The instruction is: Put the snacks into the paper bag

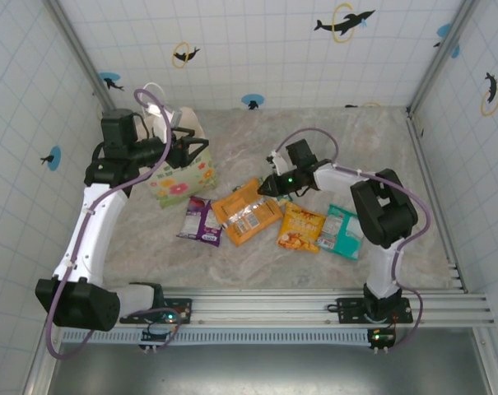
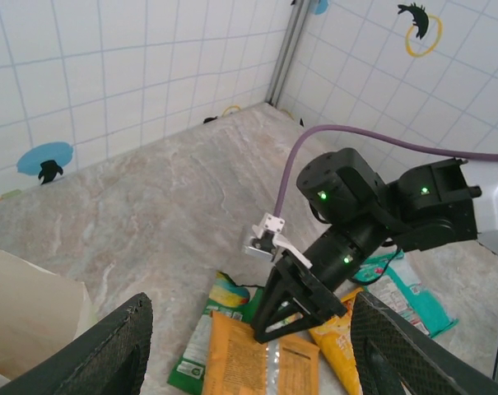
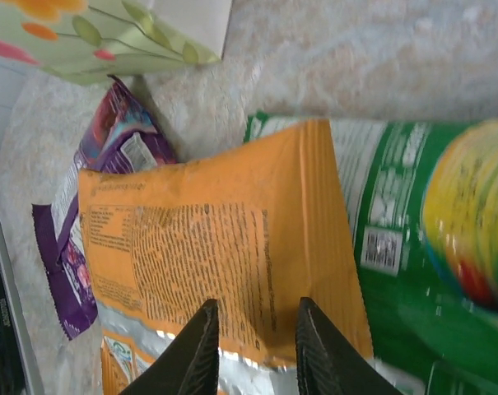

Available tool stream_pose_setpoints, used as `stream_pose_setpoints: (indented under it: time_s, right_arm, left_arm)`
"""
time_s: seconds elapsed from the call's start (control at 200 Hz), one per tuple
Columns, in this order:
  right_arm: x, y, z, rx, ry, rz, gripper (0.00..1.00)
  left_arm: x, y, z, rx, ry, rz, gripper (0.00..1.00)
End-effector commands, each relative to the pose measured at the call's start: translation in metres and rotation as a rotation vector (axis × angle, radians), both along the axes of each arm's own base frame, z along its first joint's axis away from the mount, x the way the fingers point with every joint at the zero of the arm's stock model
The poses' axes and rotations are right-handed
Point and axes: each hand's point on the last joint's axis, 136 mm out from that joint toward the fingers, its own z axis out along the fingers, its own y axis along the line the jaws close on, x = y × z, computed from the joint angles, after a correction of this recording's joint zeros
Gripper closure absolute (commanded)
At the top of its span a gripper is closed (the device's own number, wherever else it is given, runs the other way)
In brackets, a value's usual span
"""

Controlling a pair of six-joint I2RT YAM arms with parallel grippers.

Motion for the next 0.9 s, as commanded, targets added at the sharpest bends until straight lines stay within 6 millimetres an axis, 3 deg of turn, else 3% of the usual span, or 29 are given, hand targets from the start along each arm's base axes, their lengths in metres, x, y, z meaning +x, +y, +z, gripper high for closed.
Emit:
stream_pose_setpoints:
  time_s: [0.0,0.21,0.41,0.565,0.896]
  right_arm:
    - [-0.025,-0.01,0.001,-0.046,0.02,0.005,0.69]
    - [-0.053,-0.024,0.0,-0.094,0.04,-0.021,0.61]
    - [-0.067,-0.043,0.005,-0.115,0.033,-0.085,0.46]
    - [-0.079,-0.057,-0.005,-0.13,0.059,-0.119,0.41]
    - [-0.08,-0.041,-0.02,-0.116,0.075,-0.067,0.4]
  left_arm:
    - [-0.008,-0.004,0.004,-0.009,-0.024,-0.028,0.35]
    - [-0.011,-0.005,0.003,-0.01,-0.025,-0.034,0.35]
    - [-0.014,-0.006,0.004,-0.015,-0.023,-0.042,0.35]
    - [-0.015,-0.007,0.003,-0.017,-0.023,-0.046,0.35]
    - [-0.016,-0.009,0.005,-0.023,-0.026,-0.051,0.35]
